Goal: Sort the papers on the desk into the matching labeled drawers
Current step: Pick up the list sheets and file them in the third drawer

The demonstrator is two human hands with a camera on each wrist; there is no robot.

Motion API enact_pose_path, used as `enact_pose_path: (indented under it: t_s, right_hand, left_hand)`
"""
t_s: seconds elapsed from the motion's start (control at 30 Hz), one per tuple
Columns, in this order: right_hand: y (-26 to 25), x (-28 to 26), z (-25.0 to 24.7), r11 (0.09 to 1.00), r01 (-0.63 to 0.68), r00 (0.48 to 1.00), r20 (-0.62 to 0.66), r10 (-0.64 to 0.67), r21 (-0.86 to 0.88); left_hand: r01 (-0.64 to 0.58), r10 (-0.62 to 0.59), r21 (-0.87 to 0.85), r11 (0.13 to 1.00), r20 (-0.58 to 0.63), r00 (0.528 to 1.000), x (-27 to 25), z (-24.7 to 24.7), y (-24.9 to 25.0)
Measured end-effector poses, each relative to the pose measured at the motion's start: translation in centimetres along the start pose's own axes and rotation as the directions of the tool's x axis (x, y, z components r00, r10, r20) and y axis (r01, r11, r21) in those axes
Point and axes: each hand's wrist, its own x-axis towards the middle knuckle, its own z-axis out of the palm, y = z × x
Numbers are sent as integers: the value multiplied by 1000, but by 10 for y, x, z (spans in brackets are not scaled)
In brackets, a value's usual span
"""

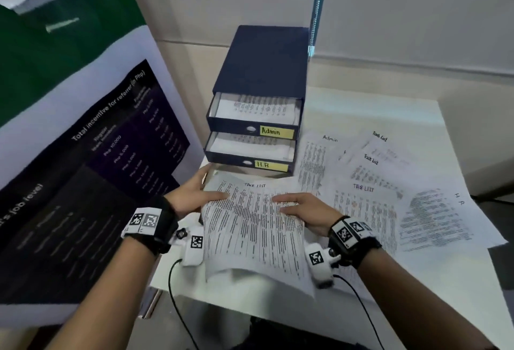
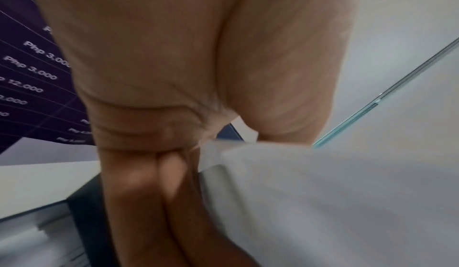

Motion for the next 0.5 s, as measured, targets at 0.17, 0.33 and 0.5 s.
enact_pose_path:
  t_s: [0.17, 0.33, 0.5]
  right_hand:
    - [-12, 29, 9, 994, -61, 983, -168, 75, 90]
    - [-16, 27, 11, 991, -103, 968, -222, 121, 90]
    - [-9, 16, 1, 982, -170, 982, 103, 161, 79]
  left_hand:
    - [66, -72, 140, 988, 44, 996, 11, -17, -23]
    - [120, -110, 117, 986, -88, 990, 34, -26, -36]
    - [77, -69, 24, 997, -235, 970, 56, -15, -37]
